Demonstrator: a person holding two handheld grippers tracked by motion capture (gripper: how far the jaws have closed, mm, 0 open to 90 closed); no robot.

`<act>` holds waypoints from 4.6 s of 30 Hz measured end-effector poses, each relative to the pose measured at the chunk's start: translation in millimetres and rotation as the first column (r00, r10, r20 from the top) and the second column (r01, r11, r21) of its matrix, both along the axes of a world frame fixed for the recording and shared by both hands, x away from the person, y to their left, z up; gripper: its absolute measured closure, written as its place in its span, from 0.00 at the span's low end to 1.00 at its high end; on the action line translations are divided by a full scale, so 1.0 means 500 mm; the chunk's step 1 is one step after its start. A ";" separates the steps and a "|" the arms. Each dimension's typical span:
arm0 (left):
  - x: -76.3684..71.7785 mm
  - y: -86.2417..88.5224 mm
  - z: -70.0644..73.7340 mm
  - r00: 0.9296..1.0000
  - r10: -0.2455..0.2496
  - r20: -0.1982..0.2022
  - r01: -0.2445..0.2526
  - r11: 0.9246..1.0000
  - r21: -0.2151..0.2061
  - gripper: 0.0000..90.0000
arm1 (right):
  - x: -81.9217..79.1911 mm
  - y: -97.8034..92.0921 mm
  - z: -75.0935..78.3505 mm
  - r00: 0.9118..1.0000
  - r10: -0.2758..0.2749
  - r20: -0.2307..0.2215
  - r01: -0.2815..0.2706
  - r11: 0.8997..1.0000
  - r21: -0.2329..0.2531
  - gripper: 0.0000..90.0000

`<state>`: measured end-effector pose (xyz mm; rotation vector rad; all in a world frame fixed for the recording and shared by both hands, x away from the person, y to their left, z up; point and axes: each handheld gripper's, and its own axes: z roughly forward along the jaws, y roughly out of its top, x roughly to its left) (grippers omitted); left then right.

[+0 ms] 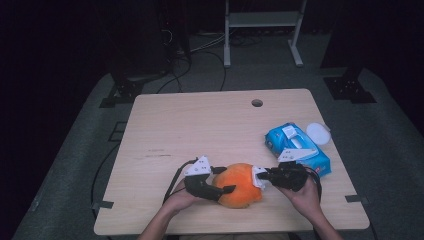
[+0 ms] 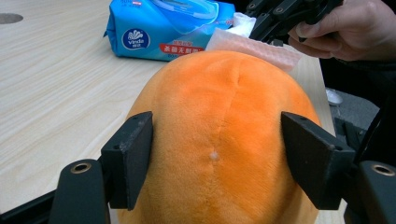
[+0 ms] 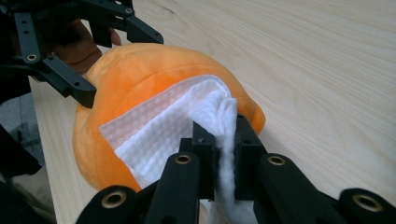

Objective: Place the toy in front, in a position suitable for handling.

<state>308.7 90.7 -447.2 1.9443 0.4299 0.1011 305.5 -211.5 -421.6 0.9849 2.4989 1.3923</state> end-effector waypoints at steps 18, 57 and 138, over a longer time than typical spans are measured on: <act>-0.001 -0.025 -0.003 0.998 0.006 -0.061 -0.005 1.000 0.016 0.14 | -0.019 0.030 0.022 0.995 0.071 0.063 -0.071 0.997 -0.001 0.91; -0.031 -0.042 0.043 0.996 0.062 0.071 -0.063 0.998 0.018 0.33 | -0.039 0.055 0.051 0.984 0.092 0.155 -0.098 0.995 0.030 0.91; -0.055 -0.062 0.038 0.988 -0.046 0.147 0.042 0.999 0.030 0.31 | -0.060 0.054 0.089 0.968 0.130 0.214 -0.128 0.992 -0.022 0.91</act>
